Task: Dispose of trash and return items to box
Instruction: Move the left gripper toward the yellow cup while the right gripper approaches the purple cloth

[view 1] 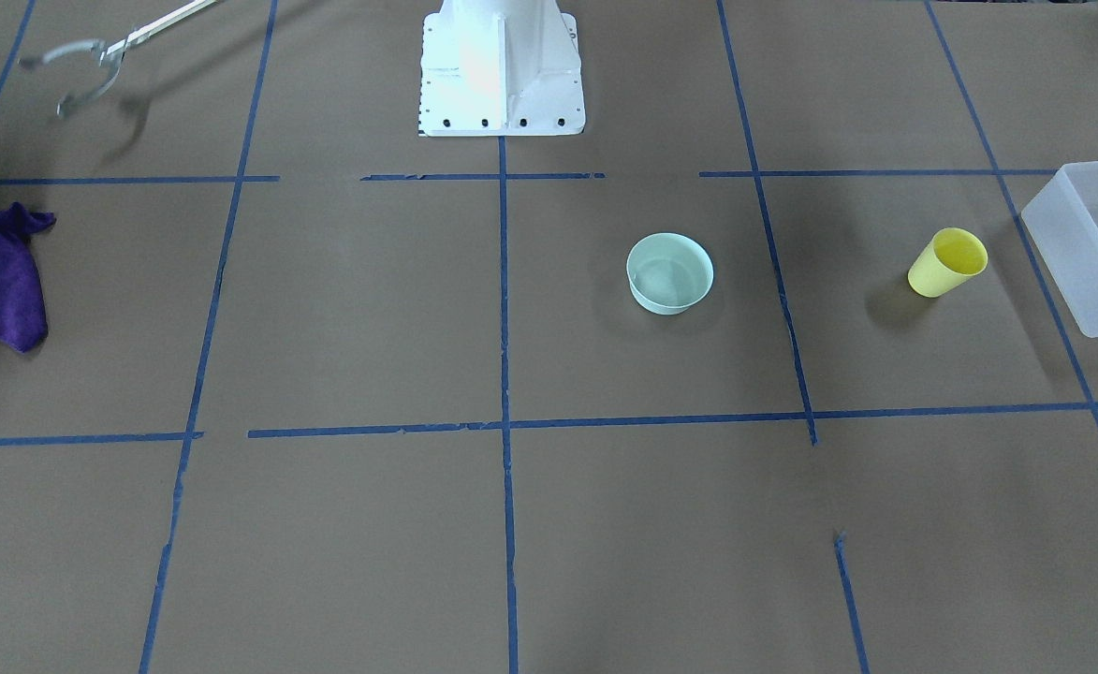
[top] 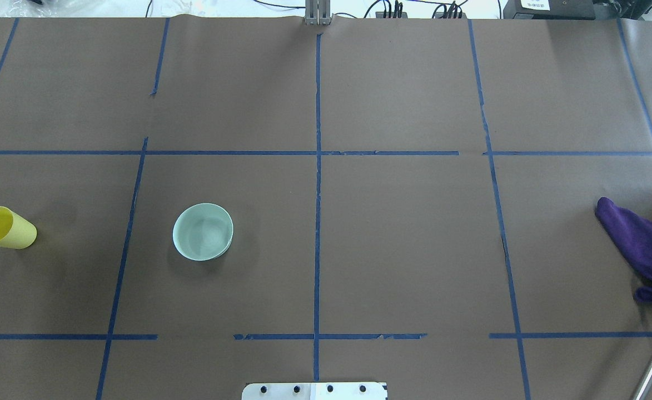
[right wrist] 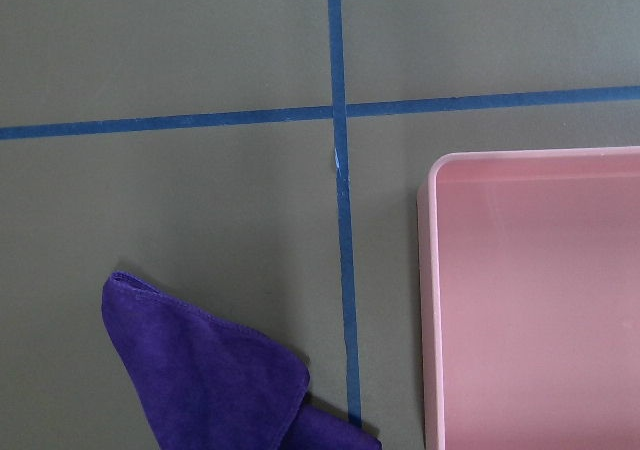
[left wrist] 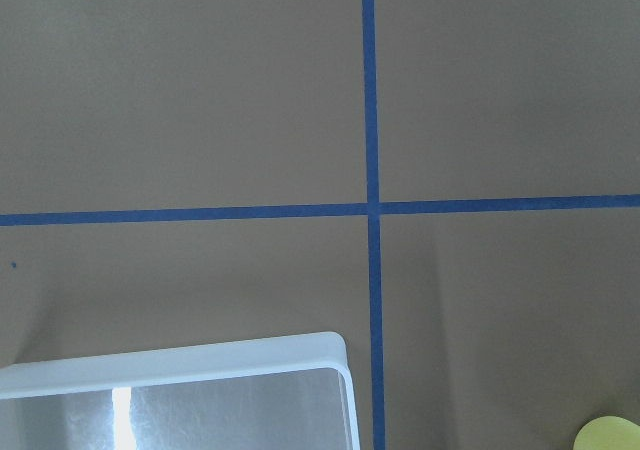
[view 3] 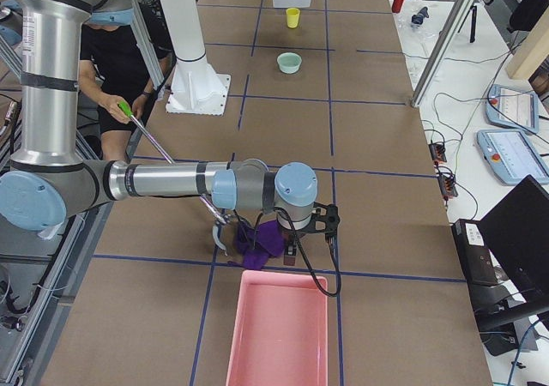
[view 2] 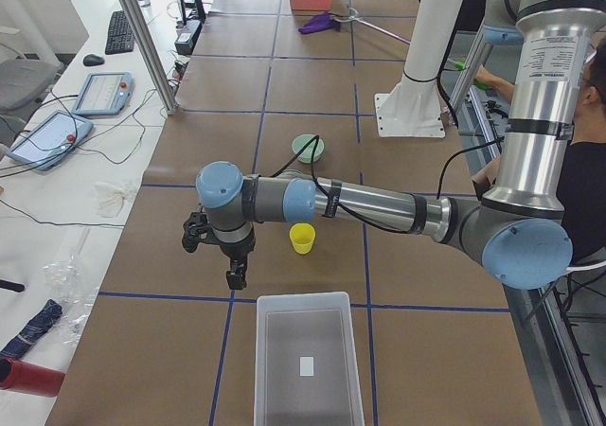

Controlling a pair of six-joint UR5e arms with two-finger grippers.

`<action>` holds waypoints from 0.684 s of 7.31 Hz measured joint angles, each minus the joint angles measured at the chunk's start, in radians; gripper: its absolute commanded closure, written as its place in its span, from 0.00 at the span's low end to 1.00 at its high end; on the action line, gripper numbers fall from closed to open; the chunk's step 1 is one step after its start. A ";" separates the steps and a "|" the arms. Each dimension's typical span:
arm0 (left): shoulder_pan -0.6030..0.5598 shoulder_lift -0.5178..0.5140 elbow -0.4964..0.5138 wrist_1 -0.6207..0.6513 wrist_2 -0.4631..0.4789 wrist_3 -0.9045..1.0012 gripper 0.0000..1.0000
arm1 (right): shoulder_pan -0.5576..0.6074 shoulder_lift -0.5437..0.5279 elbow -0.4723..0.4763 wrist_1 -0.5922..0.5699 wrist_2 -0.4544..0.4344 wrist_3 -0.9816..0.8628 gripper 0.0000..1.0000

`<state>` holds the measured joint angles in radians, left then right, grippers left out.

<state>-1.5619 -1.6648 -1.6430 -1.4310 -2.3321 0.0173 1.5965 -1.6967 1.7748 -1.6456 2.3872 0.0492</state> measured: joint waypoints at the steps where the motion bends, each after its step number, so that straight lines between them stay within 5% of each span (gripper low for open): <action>1: 0.000 0.000 -0.001 0.000 -0.016 0.000 0.00 | 0.000 0.001 0.000 0.001 0.001 0.000 0.00; 5: 0.022 -0.027 0.009 -0.054 -0.188 -0.014 0.00 | 0.000 0.002 0.031 0.004 0.006 0.000 0.00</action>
<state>-1.5402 -1.6913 -1.6337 -1.4846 -2.5198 0.0034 1.5969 -1.6951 1.8060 -1.6418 2.3929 0.0495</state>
